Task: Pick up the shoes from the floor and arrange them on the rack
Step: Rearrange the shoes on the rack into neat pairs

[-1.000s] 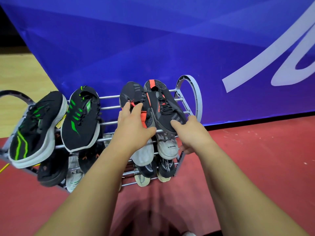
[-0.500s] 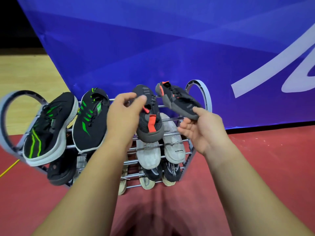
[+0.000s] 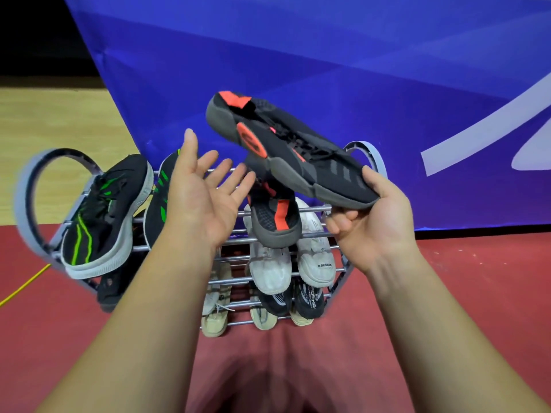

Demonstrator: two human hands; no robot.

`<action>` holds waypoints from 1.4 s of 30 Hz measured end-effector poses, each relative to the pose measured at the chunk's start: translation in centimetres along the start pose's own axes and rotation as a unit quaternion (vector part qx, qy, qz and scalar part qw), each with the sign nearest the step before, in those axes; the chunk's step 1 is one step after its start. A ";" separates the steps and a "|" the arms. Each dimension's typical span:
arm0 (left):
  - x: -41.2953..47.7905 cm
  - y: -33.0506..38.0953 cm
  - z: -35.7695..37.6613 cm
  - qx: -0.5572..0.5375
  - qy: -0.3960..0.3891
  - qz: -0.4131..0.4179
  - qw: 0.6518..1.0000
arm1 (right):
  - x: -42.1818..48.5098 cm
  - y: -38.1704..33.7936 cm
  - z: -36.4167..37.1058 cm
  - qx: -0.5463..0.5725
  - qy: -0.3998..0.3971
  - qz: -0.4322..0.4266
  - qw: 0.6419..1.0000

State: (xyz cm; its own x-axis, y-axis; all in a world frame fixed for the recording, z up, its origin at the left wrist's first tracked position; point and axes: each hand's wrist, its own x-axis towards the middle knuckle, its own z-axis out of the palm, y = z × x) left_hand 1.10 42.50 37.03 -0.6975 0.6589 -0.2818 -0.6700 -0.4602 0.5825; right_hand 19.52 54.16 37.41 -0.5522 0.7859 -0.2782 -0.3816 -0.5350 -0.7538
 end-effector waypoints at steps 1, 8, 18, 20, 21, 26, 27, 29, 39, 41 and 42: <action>0.0 0.2 -0.1 -0.009 -0.015 0.001 1.000 | 0.0 0.0 -0.1 -0.005 0.006 0.006 1.000; -0.1 0.6 -0.4 0.032 -0.017 0.023 0.999 | -0.1 -0.1 -0.8 -0.068 0.009 0.024 0.997; -0.6 -1.1 0.9 -0.010 -0.003 0.110 0.994 | -0.6 -1.2 2.0 0.019 0.005 -0.179 0.984; -1.7 -1.3 1.6 0.104 -0.066 0.149 0.981 | -0.7 -1.3 2.4 0.007 0.014 -0.207 0.978; -2.1 -1.3 1.8 0.174 -0.098 0.161 0.967 | -0.7 -1.4 2.5 0.003 0.016 -0.223 0.975; -3.3 -0.6 0.5 0.491 -0.181 0.174 0.834 | 0.1 -2.7 2.3 0.005 0.068 -0.322 0.944; -3.5 -0.5 0.3 0.538 -0.203 0.172 0.800 | 0.2 -2.9 2.1 0.004 0.075 -0.334 0.940; -4.1 -0.5 0.3 0.602 -0.248 0.153 0.743 | 0.4 -3.2 2.0 0.001 0.082 -0.351 0.933; -6.2 -4.1 1.8 0.668 -0.127 0.239 0.693 | -0.5 -0.3 4.9 -0.087 0.005 -0.324 0.942; -6.1 -4.8 2.3 0.653 -0.087 0.261 0.705 | -0.4 0.9 5.1 -0.159 -0.017 -0.309 0.938; -5.9 -5.0 2.5 0.645 -0.072 0.268 0.712 | -0.1 1.4 5.0 -0.189 -0.023 -0.300 0.935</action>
State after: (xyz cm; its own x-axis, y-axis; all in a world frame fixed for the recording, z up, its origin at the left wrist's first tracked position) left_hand 9.19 42.37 37.67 -0.6699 0.6910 0.2715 0.5384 0.2004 0.8185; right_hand 15.33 51.80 39.33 -0.3580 0.8901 0.2819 -0.3486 0.1527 -0.9247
